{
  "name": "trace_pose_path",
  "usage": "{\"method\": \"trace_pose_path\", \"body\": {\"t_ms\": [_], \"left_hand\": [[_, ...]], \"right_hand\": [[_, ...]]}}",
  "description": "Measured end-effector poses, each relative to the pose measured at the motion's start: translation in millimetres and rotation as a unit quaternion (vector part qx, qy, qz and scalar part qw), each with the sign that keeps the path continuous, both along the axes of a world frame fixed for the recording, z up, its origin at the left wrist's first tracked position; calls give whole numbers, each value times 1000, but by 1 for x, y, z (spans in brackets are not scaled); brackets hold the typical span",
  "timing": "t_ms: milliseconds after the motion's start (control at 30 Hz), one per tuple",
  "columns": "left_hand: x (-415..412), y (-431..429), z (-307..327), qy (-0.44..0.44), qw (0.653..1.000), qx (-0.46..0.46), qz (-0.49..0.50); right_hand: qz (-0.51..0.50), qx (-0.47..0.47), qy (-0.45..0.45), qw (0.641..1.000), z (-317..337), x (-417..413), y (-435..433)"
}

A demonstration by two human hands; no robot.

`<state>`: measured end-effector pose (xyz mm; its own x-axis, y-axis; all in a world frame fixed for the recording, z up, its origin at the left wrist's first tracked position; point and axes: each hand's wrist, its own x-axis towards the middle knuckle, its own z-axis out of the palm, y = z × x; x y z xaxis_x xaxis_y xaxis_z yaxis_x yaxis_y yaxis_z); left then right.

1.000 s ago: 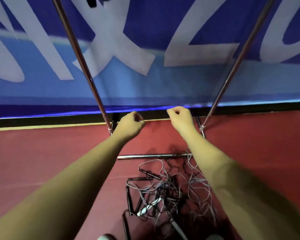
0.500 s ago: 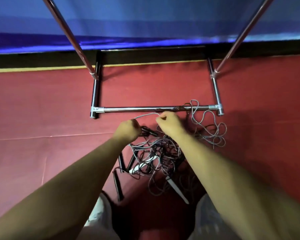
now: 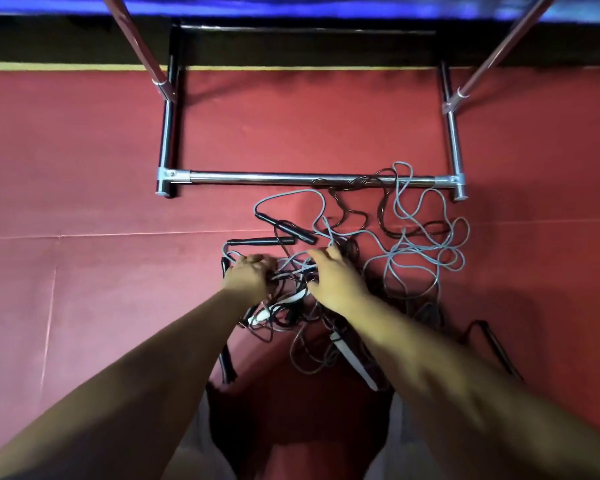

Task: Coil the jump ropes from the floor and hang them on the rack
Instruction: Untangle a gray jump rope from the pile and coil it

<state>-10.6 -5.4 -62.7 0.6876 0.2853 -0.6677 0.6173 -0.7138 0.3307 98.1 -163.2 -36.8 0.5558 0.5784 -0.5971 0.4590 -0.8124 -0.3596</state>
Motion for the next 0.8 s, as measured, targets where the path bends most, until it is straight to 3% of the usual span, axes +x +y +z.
{"method": "trace_pose_path", "body": {"t_ms": [167,267,533,800], "left_hand": [[0,10,12,-52,996,-26,67],[12,20,45,-82,995,-29,53],[37,28,186,-148,987,2,56],[14,17,297,-183,967,-116,134]], "right_hand": [[-9,10,-10,1000,4,5,2],[-22,-12,-2,1000,32,12,7],[-78,65,-5,995,155,20,26],[-180,207,26,961,287,15,6]]}}
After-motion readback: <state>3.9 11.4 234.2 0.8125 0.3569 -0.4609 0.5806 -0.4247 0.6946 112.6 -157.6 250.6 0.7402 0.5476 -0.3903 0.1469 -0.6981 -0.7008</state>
